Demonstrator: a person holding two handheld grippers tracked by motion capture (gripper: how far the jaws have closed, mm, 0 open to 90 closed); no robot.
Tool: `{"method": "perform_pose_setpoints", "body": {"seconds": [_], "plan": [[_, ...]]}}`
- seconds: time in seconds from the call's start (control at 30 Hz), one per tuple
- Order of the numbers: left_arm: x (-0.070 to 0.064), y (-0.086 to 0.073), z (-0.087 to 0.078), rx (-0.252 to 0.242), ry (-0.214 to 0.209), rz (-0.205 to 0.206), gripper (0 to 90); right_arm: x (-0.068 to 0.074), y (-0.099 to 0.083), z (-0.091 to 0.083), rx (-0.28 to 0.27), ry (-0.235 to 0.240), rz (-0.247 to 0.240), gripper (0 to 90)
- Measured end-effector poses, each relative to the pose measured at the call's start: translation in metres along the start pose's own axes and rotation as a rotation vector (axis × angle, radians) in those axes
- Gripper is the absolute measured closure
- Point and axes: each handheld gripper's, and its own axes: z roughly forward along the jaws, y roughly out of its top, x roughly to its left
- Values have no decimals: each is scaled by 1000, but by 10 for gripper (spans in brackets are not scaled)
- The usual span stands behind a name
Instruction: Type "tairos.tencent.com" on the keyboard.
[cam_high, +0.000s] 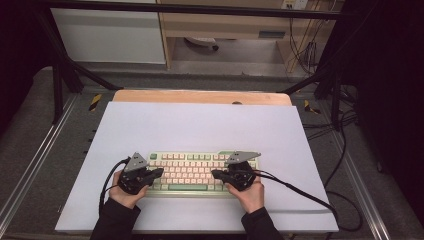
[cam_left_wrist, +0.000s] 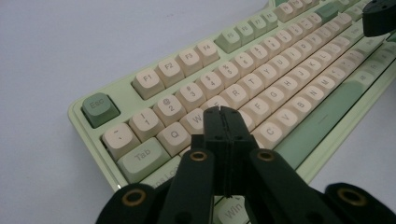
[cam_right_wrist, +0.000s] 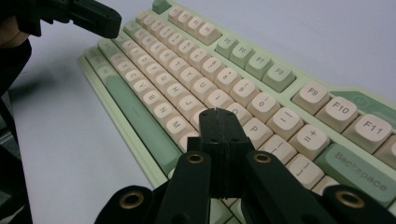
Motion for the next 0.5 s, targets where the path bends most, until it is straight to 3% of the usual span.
{"method": "perform_pose_setpoints", "body": {"seconds": [0.5], "plan": [[1, -1, 1, 5, -1, 0, 899, -1, 12, 23, 5, -54, -1, 900]]}}
